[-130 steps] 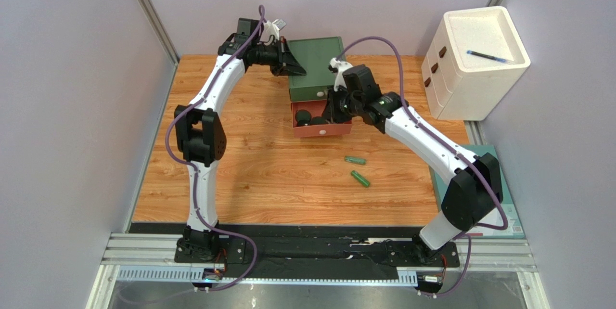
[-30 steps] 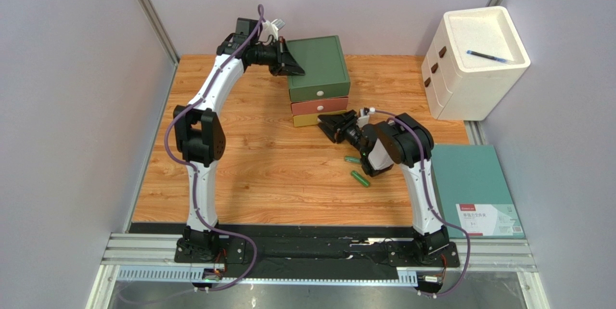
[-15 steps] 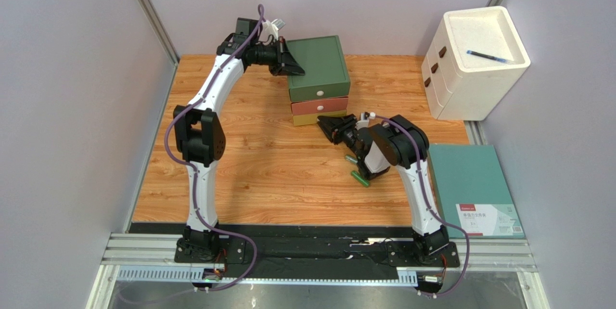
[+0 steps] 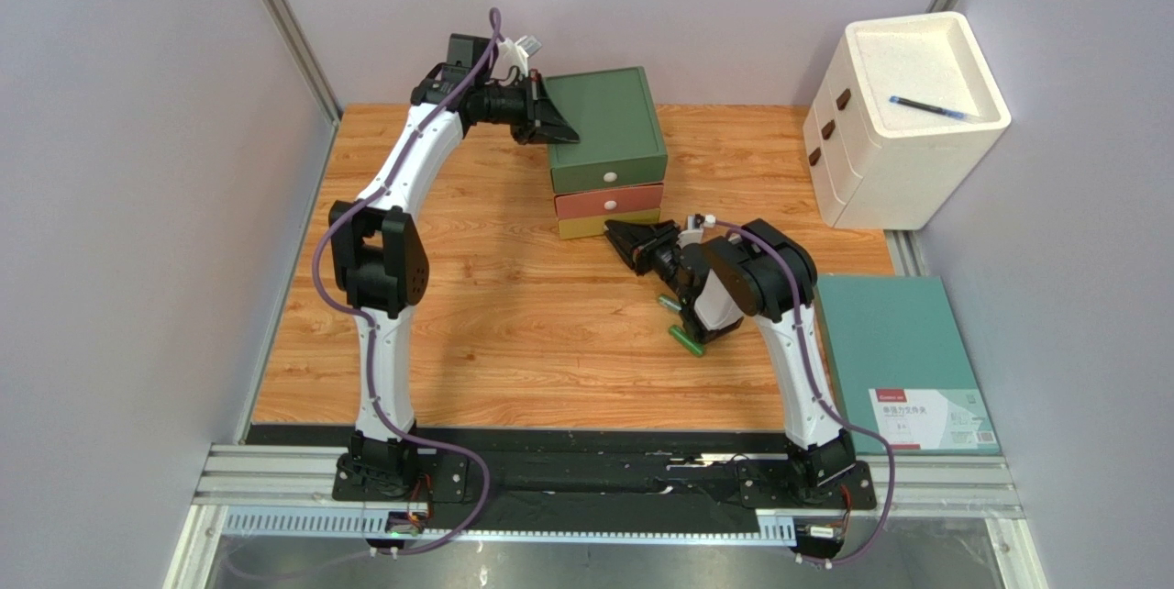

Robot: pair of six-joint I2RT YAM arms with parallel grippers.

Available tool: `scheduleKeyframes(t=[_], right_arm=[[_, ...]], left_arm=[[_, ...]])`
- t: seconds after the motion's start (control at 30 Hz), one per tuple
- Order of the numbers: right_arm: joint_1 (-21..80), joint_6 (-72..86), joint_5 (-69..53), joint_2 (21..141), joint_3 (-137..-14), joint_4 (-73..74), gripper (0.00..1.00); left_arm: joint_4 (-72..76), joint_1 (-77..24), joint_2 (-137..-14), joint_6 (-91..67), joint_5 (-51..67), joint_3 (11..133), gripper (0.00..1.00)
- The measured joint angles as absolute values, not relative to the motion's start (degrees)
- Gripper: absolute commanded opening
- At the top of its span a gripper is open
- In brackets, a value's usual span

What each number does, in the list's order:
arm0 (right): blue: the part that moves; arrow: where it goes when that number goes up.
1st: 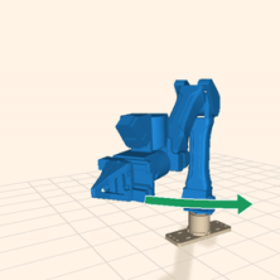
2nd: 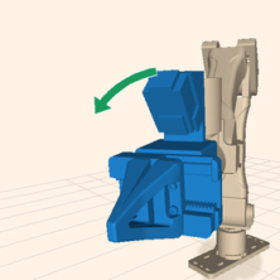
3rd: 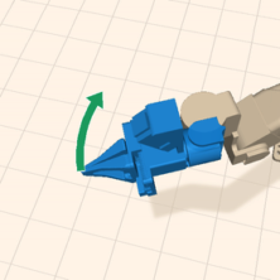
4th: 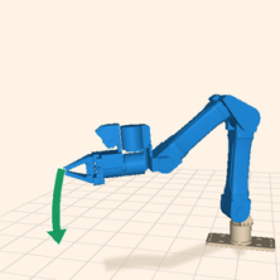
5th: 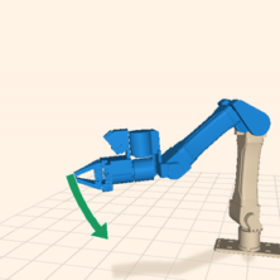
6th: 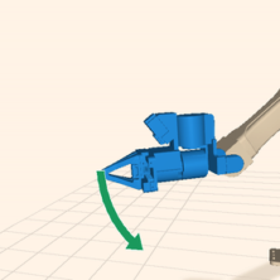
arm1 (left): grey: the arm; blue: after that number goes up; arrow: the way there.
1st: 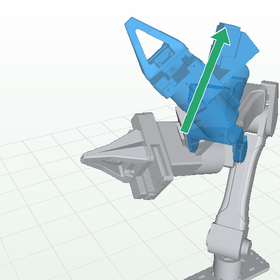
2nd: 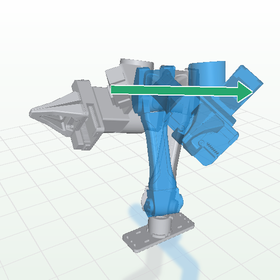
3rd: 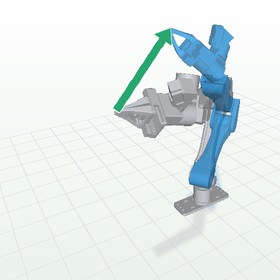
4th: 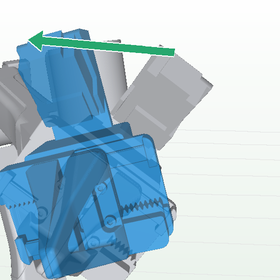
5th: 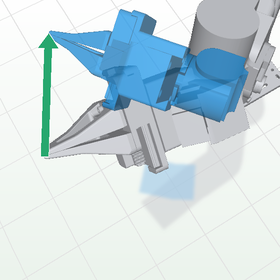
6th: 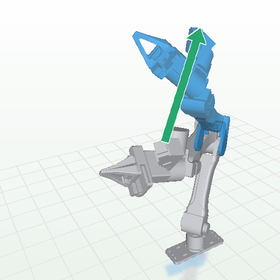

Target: Organize the makeup

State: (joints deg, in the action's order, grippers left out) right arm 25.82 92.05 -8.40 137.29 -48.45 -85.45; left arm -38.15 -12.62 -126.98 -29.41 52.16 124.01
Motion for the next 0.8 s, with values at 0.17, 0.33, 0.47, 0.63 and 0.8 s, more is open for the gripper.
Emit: scheduleKeyframes(t=[0.17, 0.33, 0.47, 0.63, 0.8], right_arm=[[25.8, 92.0, -8.4, 137.1, -47.7, -85.4, 0.09], [25.8, 92.1, -8.5, 136.0, -46.0, -85.4, 0.07], [25.8, 92.6, -9.1, 135.0, -44.2, -85.4, 0.07], [25.8, 93.1, -10.0, 133.2, -41.3, -85.3, 0.06], [25.9, 93.7, -11.4, 130.9, -37.4, -85.3, 0.04]], left_arm=[[-38.2, -12.6, -127.0, -29.4, 52.2, 124.0, 0.0], [-38.2, -12.6, -127.0, -29.5, 52.2, 124.0, 0.0], [-38.2, -12.6, -127.0, -29.5, 52.2, 124.0, 0.0], [-38.1, -12.6, -127.0, -29.6, 52.2, 124.0, 0.0], [-38.1, -12.6, -127.0, -29.7, 52.2, 124.0, 0.0]])
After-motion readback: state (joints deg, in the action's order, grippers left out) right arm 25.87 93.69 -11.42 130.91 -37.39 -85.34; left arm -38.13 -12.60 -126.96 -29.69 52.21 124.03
